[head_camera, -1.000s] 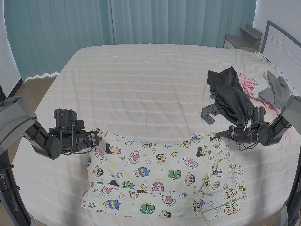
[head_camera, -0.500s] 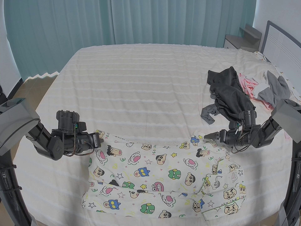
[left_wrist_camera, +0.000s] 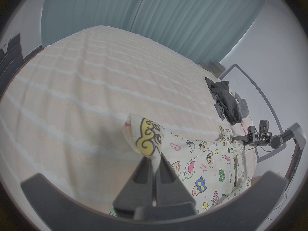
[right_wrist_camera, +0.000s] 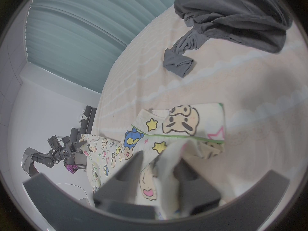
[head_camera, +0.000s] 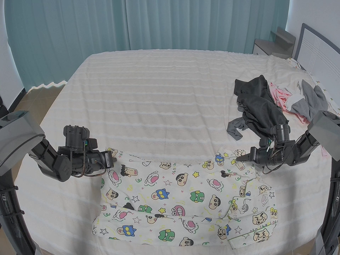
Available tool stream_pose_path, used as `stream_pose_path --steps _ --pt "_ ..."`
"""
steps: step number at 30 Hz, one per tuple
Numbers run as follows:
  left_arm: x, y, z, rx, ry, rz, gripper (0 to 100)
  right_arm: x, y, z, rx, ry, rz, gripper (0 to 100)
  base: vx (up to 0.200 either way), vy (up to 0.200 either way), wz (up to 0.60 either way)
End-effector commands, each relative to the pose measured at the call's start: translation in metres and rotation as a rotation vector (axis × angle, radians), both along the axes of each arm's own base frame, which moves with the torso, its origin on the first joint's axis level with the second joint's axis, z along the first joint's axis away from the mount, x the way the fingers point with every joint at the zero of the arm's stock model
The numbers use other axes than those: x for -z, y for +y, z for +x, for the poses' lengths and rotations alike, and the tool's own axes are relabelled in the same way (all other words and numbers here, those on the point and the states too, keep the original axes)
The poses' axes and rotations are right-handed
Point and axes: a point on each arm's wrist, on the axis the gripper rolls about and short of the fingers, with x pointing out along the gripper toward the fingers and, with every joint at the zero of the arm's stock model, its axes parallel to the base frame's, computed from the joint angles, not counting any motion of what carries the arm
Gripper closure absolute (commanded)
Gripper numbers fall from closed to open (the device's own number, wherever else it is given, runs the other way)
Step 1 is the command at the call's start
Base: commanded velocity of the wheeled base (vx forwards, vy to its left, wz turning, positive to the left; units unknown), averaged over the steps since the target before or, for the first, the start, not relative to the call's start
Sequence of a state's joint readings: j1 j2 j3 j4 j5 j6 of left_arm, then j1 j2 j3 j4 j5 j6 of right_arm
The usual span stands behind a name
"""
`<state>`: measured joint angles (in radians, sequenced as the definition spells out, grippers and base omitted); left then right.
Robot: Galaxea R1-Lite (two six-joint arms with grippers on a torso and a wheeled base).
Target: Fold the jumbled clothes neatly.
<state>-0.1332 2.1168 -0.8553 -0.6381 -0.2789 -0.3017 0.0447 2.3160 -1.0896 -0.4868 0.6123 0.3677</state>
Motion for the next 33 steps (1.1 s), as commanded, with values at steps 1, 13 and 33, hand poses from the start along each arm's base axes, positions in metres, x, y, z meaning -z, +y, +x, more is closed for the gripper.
stream_pose_path --steps 1,13,33 --pt "-0.007 0.001 -0.003 0.001 -0.017 0.003 100 -0.01 -0.009 -0.006 0.018 -0.015 0.001 100 0.0 0.0 0.0" --pt "-0.022 0.003 -0.022 0.028 -0.044 0.02 100 -0.028 -0.03 -0.033 -0.016 -0.012 0.077 100 0.0 0.0 0.0" --pt "-0.023 0.006 -0.044 0.053 -0.034 0.054 100 -0.035 -0.045 -0.09 -0.101 -0.01 0.11 100 0.0 0.0 0.0"
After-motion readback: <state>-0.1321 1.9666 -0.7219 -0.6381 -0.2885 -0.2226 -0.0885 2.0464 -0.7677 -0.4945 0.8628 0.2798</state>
